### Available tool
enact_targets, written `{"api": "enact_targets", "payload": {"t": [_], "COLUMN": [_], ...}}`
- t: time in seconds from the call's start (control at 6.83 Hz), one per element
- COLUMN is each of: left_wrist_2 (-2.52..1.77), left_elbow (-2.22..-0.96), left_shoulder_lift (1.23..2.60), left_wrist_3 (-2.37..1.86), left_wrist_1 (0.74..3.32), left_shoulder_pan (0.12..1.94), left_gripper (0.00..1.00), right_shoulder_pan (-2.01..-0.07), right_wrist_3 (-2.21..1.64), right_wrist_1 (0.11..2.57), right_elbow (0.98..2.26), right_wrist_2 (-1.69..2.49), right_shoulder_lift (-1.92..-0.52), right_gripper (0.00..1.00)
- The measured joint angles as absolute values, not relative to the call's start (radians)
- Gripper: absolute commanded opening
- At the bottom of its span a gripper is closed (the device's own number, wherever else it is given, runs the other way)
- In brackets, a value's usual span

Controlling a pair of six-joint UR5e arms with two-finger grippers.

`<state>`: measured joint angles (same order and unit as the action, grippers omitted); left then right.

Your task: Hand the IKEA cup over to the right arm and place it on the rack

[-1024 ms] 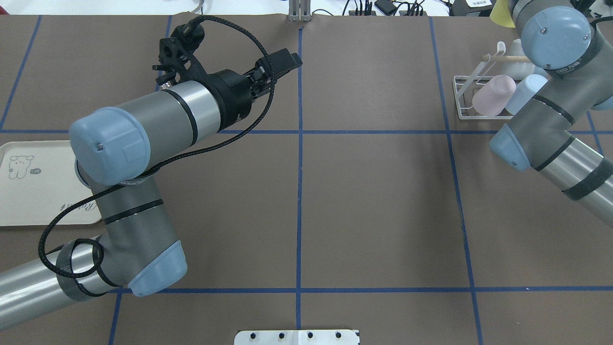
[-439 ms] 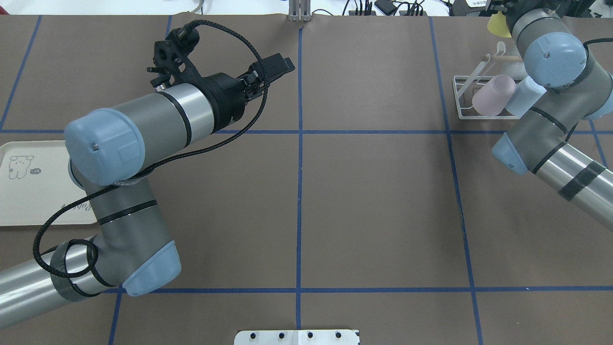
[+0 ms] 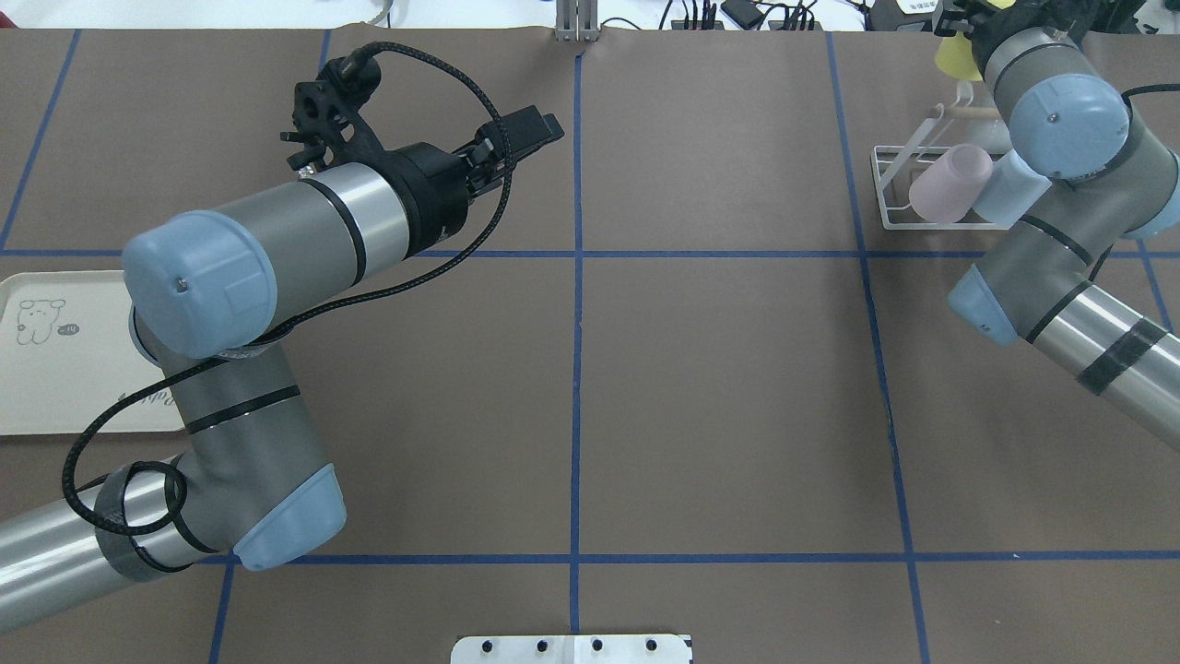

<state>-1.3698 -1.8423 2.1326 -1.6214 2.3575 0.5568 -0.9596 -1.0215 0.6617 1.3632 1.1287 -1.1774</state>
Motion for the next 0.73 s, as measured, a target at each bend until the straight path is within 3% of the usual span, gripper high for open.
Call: {"api": "enact_targets", "payload": {"t": [0.73], "left_wrist_2": [-1.37], "left_elbow": [-1.842], "left_shoulder_lift": [2.131], "left_wrist_3": [-1.621], "left_wrist_1": [2.358], "left_shoulder_pan": [0.557], "left_gripper": [1.0], "right_shoulder_pan": [-0.932], "right_wrist_3": [-1.011], "right_wrist_1": [0.615], "right_elbow": [1.366], "right_wrist_2": [1.13], "right_shoulder_lift": [-1.231], "right_gripper": [0.0]}}
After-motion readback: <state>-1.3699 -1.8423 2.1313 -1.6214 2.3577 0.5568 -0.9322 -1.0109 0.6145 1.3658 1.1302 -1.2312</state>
